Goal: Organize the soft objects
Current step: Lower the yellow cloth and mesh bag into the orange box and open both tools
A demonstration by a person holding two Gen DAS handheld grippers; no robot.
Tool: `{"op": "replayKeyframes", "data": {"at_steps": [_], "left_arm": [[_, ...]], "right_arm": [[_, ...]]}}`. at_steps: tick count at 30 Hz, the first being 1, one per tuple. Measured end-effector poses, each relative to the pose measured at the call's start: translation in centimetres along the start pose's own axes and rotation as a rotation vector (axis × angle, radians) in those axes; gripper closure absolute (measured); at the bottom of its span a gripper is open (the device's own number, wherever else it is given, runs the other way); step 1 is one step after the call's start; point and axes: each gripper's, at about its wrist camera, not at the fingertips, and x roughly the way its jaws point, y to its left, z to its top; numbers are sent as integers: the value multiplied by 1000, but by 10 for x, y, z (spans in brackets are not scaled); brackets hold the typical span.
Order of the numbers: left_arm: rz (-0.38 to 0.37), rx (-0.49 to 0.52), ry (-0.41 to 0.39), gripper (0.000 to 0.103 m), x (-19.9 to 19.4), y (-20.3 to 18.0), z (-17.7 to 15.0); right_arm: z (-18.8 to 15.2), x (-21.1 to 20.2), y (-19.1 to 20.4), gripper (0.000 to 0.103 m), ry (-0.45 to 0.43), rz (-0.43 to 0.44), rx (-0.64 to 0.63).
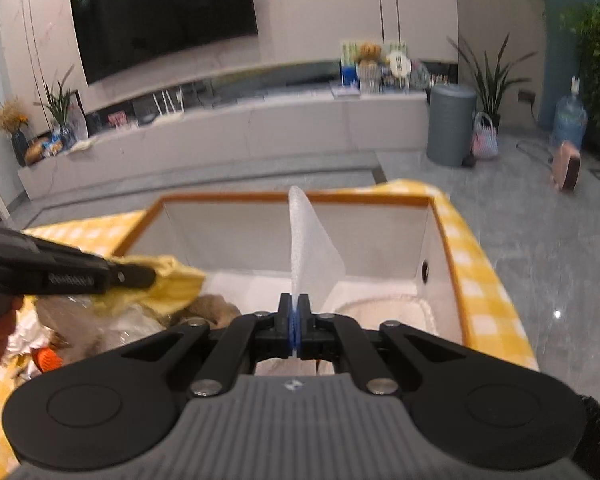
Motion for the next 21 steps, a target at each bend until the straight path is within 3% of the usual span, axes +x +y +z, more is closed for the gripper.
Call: {"op": "replayKeyframes", "data": {"at_steps": [5,8,9,10,11,13,16,20,21], "left_arm": [[6,-18,3,91,-2,1,5],[-14,-25,6,83,-5,0,7],[-13,-23,3,76,-7,-1,7],[-16,-23,-1,66,-10,-2,7],[-23,-26,-7,60,-13,-2,7],[-38,-34,-30,43,-22,-3,7],[-58,-26,-68,34,-37,-7,10],[-58,-3,-122,23,-63,-15,11],[-60,1,-134,23,-70,-16,10]], "right_arm": [[-2,14,1,96,48,-12,7],[-4,15,0,95,58,-3,8],[-4,15,0,94,61,-2,10],[-4,14,1,87,63,-3,11],[-4,12,2,71,62,-4,12],[-3,8,4,56,50,-18,14],[-1,0,8,54,43,-26,6],[2,-18,15,30,17,-35,20],[3,-23,17,30,7,-36,24]]}}
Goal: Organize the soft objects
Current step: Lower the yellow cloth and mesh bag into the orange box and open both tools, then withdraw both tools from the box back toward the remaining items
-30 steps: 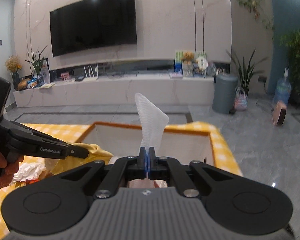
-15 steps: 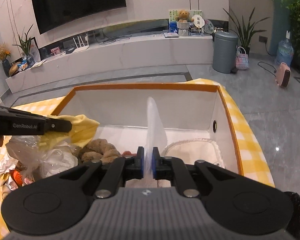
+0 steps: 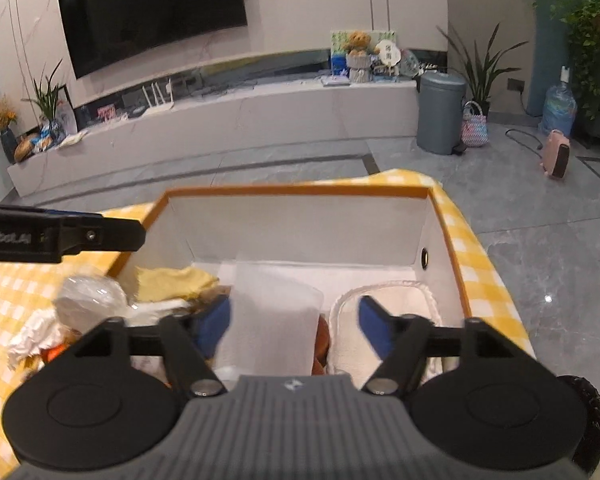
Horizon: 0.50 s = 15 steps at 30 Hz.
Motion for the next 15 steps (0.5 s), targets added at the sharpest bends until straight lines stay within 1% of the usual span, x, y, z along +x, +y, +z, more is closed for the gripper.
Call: {"op": "replayKeyframes", "data": {"at_steps": [3,5,7,8,12,15], "left_arm": [[8,18,-48,23,-20,-5,0],[18,33,-81,22,-35,-9,-3],[28,41,-104,16,-49,-12,-7],[30,40,-116,16,-57,-13,-10],[-11,-6,-118,14,-86,-7,-26],[-2,-38,-165,14,-112,-1,-42]], "right_arm": [[1,-15,7,29,-19,5,-7],[0,-27,13,24,-33,3,-13],[-1,-38,18,21,-50,4,-18],[-3,-44,21,20,-57,5,-20],[-10,-74,33,17,-98,26,-3],[-20,-97,43,13,-144,58,30]]}}
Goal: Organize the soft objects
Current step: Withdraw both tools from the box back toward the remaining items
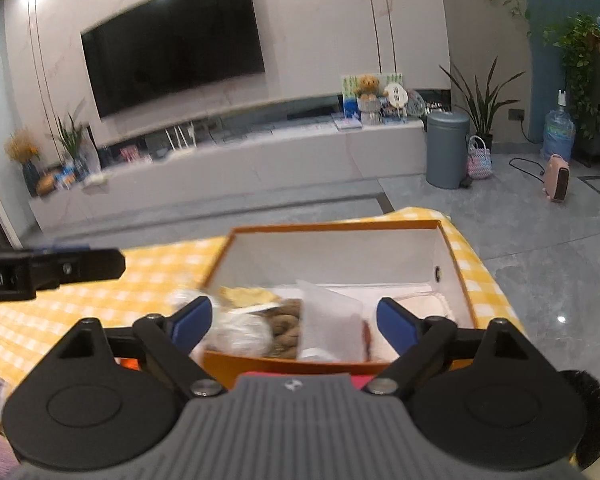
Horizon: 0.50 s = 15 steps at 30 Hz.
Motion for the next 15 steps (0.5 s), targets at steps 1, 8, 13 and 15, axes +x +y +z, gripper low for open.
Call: {"op": "replayKeyframes", "data": {"at_steps": [1,8,13,15], "left_arm": [[9,-2,-18,14,-10,3,-4],[28,-108,-25,14,-56,32,-51],[141,-104,-4,14,-69,45,-92],[173,-106,7,14,-71,50,-106]], "right_arm": [[-4,-8,5,12,-15,14,9],[-52,-43,44,12,-72,70,16],[-89,-53,79,13,-115,95,-11],[-102,-52,95,14,-130,96,-55]]}}
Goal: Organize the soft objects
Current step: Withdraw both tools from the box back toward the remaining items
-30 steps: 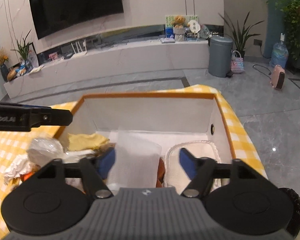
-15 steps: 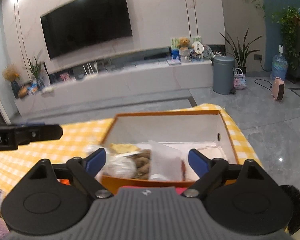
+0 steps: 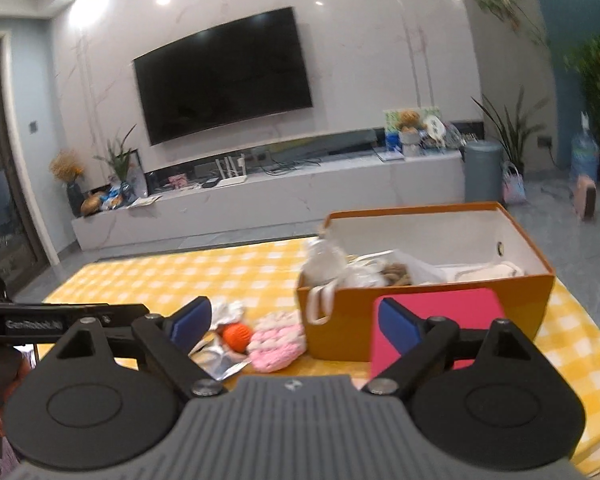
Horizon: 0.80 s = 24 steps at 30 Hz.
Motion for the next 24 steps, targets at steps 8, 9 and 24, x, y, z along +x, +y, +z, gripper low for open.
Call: {"op": "replayKeyframes", "data": {"at_steps": [8,9,24], "left_arm": [[27,-109,64,14,0,40,-30],[30,-123,69,14,2,43,-30],[89,-287,223,14,78,65,-36]], "right_arm": [[-29,29,23,19,80,-5,-61],[-31,32,24,19,88,-6,-60],[-46,128,35,42,226,-33,-135]]}}
